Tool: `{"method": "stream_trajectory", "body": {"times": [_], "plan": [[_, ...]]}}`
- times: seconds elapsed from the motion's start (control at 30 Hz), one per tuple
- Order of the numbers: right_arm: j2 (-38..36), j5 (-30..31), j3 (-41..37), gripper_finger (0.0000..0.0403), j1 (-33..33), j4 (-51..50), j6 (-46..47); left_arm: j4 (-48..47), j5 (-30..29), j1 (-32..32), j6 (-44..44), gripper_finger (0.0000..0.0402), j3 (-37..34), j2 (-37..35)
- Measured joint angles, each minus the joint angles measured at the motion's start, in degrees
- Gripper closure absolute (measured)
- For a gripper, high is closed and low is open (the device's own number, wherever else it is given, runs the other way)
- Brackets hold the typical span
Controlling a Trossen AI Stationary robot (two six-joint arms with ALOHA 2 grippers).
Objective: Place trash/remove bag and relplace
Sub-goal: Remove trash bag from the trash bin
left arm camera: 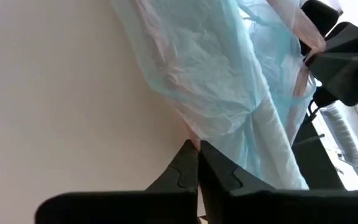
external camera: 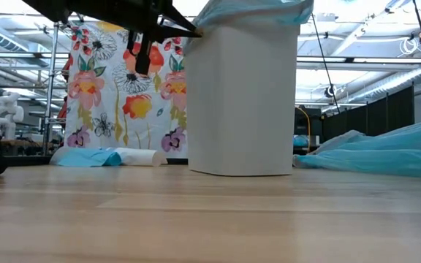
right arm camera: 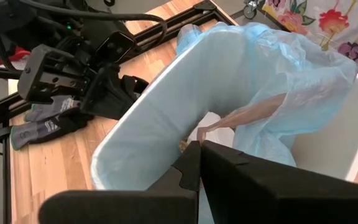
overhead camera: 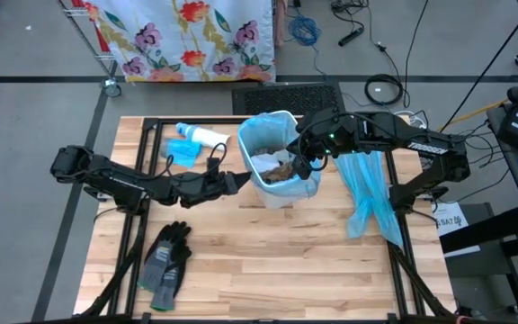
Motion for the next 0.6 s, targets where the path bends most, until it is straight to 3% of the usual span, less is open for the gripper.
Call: {"method": "stream_trajectory", "body": {"times": [0.2,0.6], "plan": [[0.0,0.0,0.0,0.0403,0.0,0.0,0.0,-0.3,0.1,-1.1,3.0,0.0400,0.0,-2.0],[0.0,0.0,0.0,0.0403,0.0,0.1,0.2,-13.5,-2.1,-1.5,3.6,0.0401,0.2,-11.6]]}}
